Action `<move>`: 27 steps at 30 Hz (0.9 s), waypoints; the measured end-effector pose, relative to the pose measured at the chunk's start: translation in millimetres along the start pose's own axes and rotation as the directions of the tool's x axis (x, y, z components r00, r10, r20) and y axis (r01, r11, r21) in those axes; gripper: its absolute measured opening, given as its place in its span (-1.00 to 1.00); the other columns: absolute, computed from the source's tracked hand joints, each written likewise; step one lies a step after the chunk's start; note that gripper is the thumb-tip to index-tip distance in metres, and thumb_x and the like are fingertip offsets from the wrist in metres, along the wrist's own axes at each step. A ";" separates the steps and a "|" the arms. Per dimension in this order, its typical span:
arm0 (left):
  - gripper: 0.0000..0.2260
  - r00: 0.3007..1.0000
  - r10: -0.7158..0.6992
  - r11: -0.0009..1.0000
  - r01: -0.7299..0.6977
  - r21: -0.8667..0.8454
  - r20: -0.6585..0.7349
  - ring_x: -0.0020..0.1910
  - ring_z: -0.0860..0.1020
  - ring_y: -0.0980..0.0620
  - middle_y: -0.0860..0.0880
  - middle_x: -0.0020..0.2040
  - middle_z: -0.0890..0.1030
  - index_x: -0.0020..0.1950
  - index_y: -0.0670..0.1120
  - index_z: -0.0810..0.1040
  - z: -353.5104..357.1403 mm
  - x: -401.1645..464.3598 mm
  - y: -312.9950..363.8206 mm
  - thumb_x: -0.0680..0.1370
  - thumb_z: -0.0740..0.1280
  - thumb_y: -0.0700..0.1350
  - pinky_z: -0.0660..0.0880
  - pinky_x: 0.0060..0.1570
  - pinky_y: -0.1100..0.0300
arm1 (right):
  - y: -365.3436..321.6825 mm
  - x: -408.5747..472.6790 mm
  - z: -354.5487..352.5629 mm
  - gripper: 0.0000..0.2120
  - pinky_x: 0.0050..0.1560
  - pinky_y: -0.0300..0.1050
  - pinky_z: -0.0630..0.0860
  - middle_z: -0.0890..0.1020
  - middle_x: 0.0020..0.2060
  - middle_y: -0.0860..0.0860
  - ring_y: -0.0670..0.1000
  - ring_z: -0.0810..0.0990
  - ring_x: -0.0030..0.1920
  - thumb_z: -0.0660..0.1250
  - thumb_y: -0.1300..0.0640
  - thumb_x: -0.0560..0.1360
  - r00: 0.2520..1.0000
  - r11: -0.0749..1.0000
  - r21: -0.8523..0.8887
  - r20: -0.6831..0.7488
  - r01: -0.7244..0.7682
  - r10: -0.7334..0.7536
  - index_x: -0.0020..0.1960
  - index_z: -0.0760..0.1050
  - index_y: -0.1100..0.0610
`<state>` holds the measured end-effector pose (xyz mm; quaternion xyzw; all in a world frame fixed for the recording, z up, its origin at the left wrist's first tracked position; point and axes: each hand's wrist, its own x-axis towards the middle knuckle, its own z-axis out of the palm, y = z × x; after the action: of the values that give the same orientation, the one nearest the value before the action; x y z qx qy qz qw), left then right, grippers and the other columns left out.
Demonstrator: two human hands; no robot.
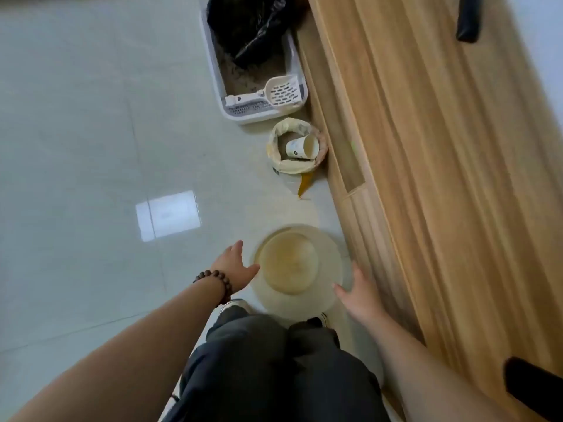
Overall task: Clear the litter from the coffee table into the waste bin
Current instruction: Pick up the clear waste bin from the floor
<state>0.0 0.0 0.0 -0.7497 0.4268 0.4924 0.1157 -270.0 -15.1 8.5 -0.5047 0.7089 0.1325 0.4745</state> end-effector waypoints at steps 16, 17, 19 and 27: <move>-0.69 0.981 -0.004 0.937 -0.065 -0.343 -0.195 -0.15 0.62 -0.05 -0.02 -0.09 0.62 0.32 -0.06 0.52 -40.0 -24.3 21.1 0.57 0.26 -0.15 0.46 -0.24 0.22 | -17.5 -5.3 -38.3 -0.74 -0.08 -0.02 0.62 0.64 -0.12 -0.10 -0.01 0.62 -0.10 0.14 0.23 0.52 0.998 0.977 0.203 -0.018 0.063 -0.061 0.03 0.50 -0.07; -0.68 0.974 -0.012 0.927 -0.073 -0.367 -0.224 -0.12 0.63 -0.08 -0.03 -0.06 0.62 0.33 -0.06 0.52 -54.8 -43.6 26.2 0.57 0.27 -0.14 0.47 -0.18 0.19 | -30.9 -21.4 -54.2 -0.74 -0.12 -0.08 0.60 0.63 -0.15 -0.10 0.00 0.62 -0.10 0.14 0.25 0.52 0.995 0.972 0.213 -0.042 0.100 -0.093 -0.01 0.49 -0.07; -0.69 0.957 -0.029 0.909 -0.094 -0.407 -0.287 -0.11 0.64 -0.09 -0.03 -0.06 0.62 0.32 -0.06 0.53 -86.2 -87.7 37.8 0.57 0.28 -0.11 0.47 -0.14 0.17 | -62.0 -58.9 -89.5 -0.74 -0.21 -0.16 0.52 0.64 -0.16 -0.04 0.04 0.62 -0.11 0.13 0.29 0.52 0.986 0.959 0.232 -0.088 0.161 -0.144 -0.03 0.50 -0.01; -0.73 0.888 -0.168 0.794 -0.136 -0.592 -0.428 -0.26 0.69 -0.07 -0.10 -0.09 0.68 0.25 -0.12 0.57 -208.3 -274.7 63.4 0.58 0.32 -0.06 0.64 -0.12 0.06 | -197.9 -218.1 -224.2 -0.78 -0.34 -0.22 0.36 0.65 -0.17 0.04 0.05 0.56 -0.19 0.17 0.26 0.54 0.864 0.881 0.046 -0.229 0.470 -0.449 0.03 0.56 0.10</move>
<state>44.0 -17.9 347.3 -0.8449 0.2543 0.4101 -0.2309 -215.6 -126.1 357.4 -0.6458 0.6204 -0.0746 0.4388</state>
